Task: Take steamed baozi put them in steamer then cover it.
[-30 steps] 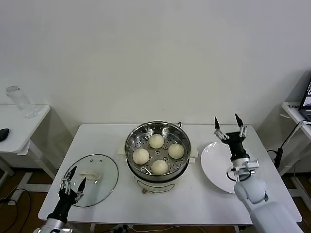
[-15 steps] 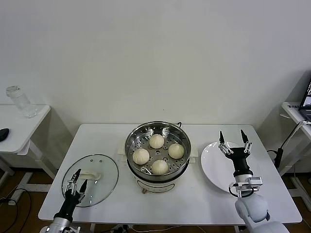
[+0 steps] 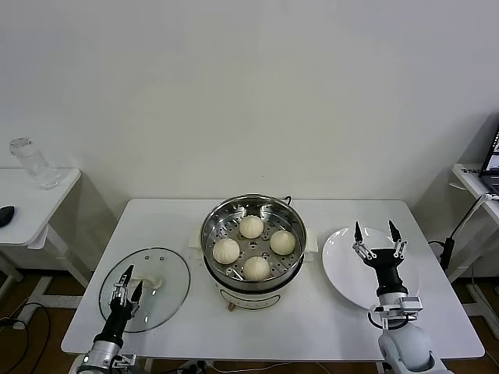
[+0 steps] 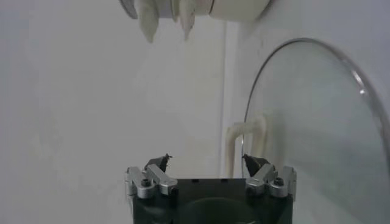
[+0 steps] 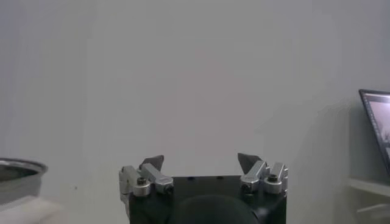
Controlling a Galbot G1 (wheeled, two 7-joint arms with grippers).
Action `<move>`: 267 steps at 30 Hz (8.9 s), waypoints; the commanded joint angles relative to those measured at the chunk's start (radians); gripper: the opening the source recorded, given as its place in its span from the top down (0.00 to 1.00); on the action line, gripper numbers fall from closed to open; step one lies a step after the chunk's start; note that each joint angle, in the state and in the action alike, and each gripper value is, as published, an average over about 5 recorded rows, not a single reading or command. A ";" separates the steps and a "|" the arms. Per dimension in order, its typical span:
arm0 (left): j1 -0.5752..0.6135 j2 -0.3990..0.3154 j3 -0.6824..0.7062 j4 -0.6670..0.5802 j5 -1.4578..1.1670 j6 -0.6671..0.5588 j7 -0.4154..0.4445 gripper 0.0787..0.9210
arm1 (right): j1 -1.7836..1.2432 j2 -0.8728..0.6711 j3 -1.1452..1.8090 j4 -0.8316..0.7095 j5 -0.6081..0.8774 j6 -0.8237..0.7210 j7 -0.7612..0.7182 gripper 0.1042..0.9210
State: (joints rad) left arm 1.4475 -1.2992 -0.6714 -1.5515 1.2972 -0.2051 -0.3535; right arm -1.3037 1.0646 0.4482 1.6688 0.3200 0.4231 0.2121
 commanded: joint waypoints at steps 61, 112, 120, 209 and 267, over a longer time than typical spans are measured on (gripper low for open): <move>-0.132 0.188 0.084 -0.681 -0.246 0.486 0.332 0.87 | -0.025 0.033 -0.001 0.038 -0.058 -0.098 0.031 0.12; -0.455 -0.152 0.807 -0.356 0.265 0.813 0.668 0.87 | -0.003 0.125 0.023 -0.096 -0.099 -0.089 0.050 0.12; -0.465 -0.157 0.819 -0.332 0.279 0.804 0.675 0.87 | -0.001 0.127 0.025 -0.110 -0.098 -0.080 0.049 0.12; -0.339 -0.074 0.802 -0.538 0.188 0.754 0.674 0.29 | 0.010 0.124 0.020 -0.103 -0.081 -0.080 0.020 0.12; -0.019 -0.039 -0.050 -0.356 -1.383 0.159 0.434 0.12 | -0.003 0.105 -0.012 -0.059 0.124 -0.132 -0.063 0.12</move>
State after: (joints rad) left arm 1.4029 -1.3395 -0.6981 -1.9222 -0.0560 -0.0258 0.0734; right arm -1.3073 1.1649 0.4363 1.6077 0.4384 0.2926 0.1444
